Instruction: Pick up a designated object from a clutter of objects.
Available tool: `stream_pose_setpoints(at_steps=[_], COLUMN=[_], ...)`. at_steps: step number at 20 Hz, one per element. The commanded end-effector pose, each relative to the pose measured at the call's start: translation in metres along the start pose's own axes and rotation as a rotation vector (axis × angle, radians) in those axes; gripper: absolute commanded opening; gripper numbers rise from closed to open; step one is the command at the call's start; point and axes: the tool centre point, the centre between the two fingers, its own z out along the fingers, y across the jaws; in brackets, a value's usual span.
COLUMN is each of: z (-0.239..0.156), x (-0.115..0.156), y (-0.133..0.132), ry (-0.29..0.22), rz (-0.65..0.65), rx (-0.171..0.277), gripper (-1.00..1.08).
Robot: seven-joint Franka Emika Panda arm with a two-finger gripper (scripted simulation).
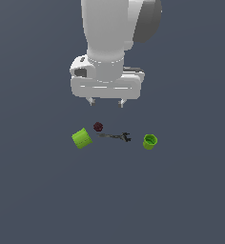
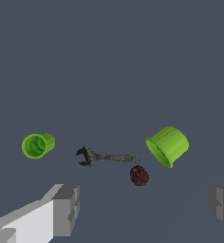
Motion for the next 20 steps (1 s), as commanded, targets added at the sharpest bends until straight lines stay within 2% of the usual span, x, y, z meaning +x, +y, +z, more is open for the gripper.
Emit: stream_pose_setpoints(at_steps=[1,11,20], z=[0.0000,-0.0069,0.0008], x=[0.0000,-0.0007,-0.0001], y=[0.0000,0.0069,0.0062], ry=[0.000,-0.007,-0.006], rz=[0.000,0.036,0.001], rx=[0.000,0.033,0.030], gripper=[1.00,1.00,1.00])
